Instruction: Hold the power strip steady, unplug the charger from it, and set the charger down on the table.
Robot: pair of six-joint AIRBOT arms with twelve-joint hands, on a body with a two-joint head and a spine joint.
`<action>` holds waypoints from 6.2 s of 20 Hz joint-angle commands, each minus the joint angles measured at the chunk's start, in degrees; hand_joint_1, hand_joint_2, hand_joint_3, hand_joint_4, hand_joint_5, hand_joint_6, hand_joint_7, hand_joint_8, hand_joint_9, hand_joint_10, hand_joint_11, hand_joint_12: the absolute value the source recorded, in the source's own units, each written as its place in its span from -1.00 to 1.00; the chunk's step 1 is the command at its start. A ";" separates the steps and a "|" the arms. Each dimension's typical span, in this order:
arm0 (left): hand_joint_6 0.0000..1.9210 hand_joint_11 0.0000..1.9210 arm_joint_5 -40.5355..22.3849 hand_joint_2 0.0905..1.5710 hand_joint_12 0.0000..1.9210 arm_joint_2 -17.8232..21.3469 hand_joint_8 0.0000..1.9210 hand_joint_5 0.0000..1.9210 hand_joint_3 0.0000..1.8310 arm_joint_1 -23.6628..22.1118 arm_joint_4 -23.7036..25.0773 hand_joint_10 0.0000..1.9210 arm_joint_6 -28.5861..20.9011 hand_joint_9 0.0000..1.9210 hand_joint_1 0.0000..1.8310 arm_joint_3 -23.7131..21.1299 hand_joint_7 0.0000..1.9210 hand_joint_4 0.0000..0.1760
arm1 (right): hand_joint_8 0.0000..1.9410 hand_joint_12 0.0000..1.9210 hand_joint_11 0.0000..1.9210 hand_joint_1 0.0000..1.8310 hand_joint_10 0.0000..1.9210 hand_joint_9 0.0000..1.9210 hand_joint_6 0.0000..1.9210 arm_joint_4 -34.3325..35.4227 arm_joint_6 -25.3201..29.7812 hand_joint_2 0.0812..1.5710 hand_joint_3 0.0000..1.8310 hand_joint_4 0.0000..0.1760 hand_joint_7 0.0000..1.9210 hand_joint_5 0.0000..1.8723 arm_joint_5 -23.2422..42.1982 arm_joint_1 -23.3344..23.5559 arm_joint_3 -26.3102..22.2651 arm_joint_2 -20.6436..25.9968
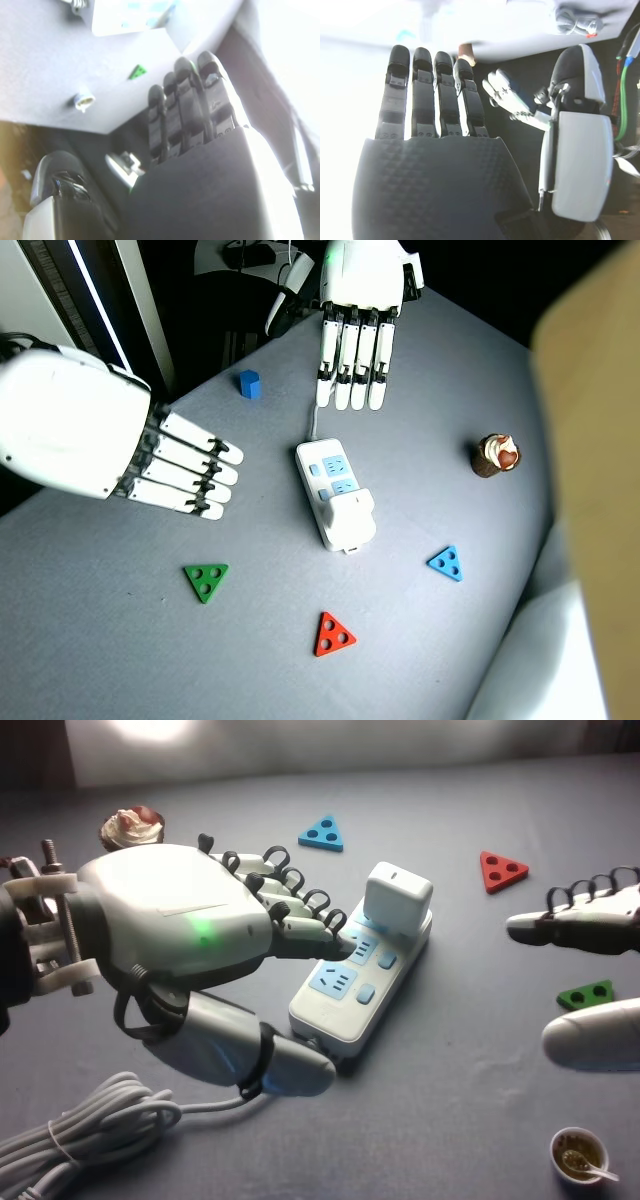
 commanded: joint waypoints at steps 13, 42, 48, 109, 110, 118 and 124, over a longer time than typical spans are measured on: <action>-1.00 -0.86 2.32 0.36 -0.71 -4.92 -1.00 -0.72 -1.00 -0.51 -0.60 -0.99 0.09 -0.71 -1.00 2.51 -0.70 -1.00 | -1.00 -0.84 -0.92 -1.00 -0.99 -0.84 -1.00 2.40 0.00 0.22 -1.00 -1.00 -0.83 -0.86 9.38 -5.68 1.73 0.35; -1.00 -0.87 -3.06 0.37 -0.73 -21.52 -1.00 -0.71 -1.00 6.78 -42.48 -1.00 38.91 -0.71 -1.00 14.72 -0.69 -1.00 | -0.99 -0.82 -0.88 -0.59 -0.99 -0.83 -0.99 21.09 -6.95 0.30 -0.99 -1.00 -0.85 -0.88 4.17 0.69 7.15 -6.22; -1.00 -0.89 -4.73 0.37 -0.74 -22.43 -1.00 -0.72 -1.00 8.81 -43.00 -1.00 38.94 -0.72 -1.00 14.94 -0.70 -1.00 | -1.00 -0.40 -1.00 -0.02 -1.00 -0.80 -1.00 34.03 -17.61 0.25 -1.00 -1.00 -0.83 -0.87 2.84 1.27 11.12 -11.17; -0.99 -0.83 -4.74 0.38 -0.74 -19.28 -0.99 -0.67 -1.00 10.76 -43.21 -0.99 37.90 -0.67 -0.98 13.43 -0.65 -1.00 | -1.00 -0.68 -1.00 0.22 -1.00 -0.91 -1.00 82.26 -74.53 0.26 -0.99 -1.00 -0.90 -0.84 30.68 2.85 8.33 -21.30; -0.99 -0.83 -4.74 0.38 -0.74 -19.26 -0.99 -0.67 -1.00 10.76 -43.21 -0.99 37.89 -0.67 -0.98 13.43 -0.65 -1.00 | -1.00 -0.68 -1.00 0.22 -1.00 -0.91 -1.00 85.16 -76.18 0.26 -0.99 -1.00 -0.90 -0.84 30.36 3.83 8.33 -22.12; -0.99 -0.86 -4.74 0.38 -0.74 -19.19 -0.99 -0.69 -1.00 10.76 -43.22 -0.99 37.85 -0.69 -0.96 13.43 -0.67 -1.00 | -1.00 -0.75 -1.00 0.21 -1.00 -0.95 -1.00 92.79 -77.77 0.29 -0.99 -1.00 -0.94 -0.88 34.34 5.53 10.85 -29.61; -1.00 -0.87 -4.75 0.38 -0.76 -19.15 -1.00 -0.71 -1.00 10.74 -43.22 -1.00 37.77 -0.72 -0.99 13.52 -0.69 -1.00 | -0.99 -0.57 -1.00 0.22 -0.99 -0.86 -0.99 98.17 -78.55 0.25 -1.00 -1.00 -0.84 -0.80 36.55 6.66 16.01 -35.84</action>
